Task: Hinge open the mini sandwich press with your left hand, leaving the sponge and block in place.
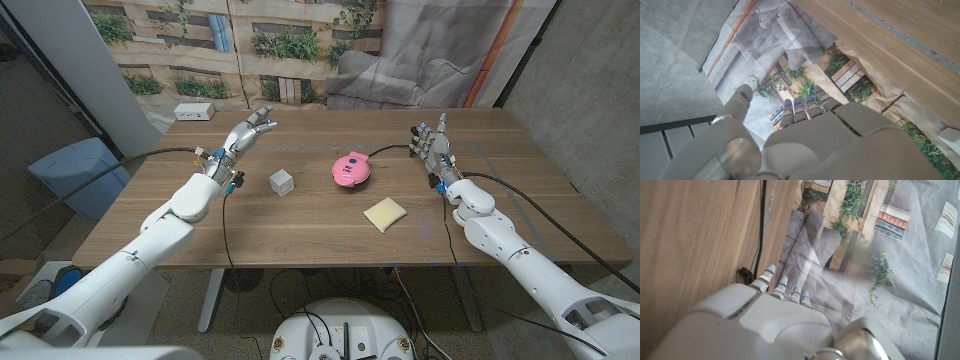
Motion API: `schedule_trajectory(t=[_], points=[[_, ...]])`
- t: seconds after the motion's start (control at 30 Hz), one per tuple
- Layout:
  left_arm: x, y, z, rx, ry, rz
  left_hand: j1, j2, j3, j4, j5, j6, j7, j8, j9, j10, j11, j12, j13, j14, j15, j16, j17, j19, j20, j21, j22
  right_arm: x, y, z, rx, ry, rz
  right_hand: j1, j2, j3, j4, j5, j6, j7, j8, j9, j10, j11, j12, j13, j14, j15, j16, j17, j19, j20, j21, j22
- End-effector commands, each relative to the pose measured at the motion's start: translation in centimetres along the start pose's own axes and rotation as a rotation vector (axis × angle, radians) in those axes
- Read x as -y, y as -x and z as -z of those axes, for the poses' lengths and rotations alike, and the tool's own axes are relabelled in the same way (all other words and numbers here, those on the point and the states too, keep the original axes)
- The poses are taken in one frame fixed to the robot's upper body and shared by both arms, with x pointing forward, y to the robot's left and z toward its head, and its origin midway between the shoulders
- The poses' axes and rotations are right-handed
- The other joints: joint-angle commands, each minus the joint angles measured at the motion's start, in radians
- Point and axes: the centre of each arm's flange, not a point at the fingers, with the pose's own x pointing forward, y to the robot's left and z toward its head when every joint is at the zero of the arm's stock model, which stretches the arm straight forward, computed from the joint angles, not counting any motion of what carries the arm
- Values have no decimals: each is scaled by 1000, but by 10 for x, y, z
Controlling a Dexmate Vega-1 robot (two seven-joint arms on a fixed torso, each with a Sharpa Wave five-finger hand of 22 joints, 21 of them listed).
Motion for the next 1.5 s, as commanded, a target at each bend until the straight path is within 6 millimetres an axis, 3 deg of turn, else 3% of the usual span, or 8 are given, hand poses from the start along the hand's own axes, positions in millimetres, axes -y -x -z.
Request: schedule_trajectory(t=[0.03,0.67,1.03,1.5], points=[[13,2,-28,66,-229,66,23,-2,9,-5,12,18,0,7,5,14,-7,6,1,14,-26,5,5,18,-41,-3,0,0,0,0,0,0,0,3,90,-4,-1,6,-6,2,4,5,-7,5,5,5,-9,-20,3,4,-2,9,4,4],[45,1,-70,231,-599,159,103,-34,27,-8,21,60,-13,19,6,47,-28,7,2,59,-32,6,5,58,-34,-5,-1,0,0,0,0,0,0,3,90,-4,-1,6,-6,1,4,5,-7,5,6,5,-8,-19,3,4,-2,8,4,4],[68,-3,-81,212,-774,221,153,-58,37,-7,26,51,-5,12,6,39,-19,-3,2,65,-25,1,5,57,-31,-13,-1,0,0,0,0,0,0,3,90,-5,-1,6,-5,0,4,5,-6,5,6,5,-9,-19,3,4,-1,10,4,4],[118,-4,-97,320,-1032,285,203,-79,45,-6,28,39,3,6,7,25,-7,-7,3,55,-20,-3,6,29,-19,-21,-1,0,0,0,0,0,0,3,90,-4,-1,6,-7,1,4,5,-7,4,5,5,-9,-21,3,4,-1,9,4,4]])
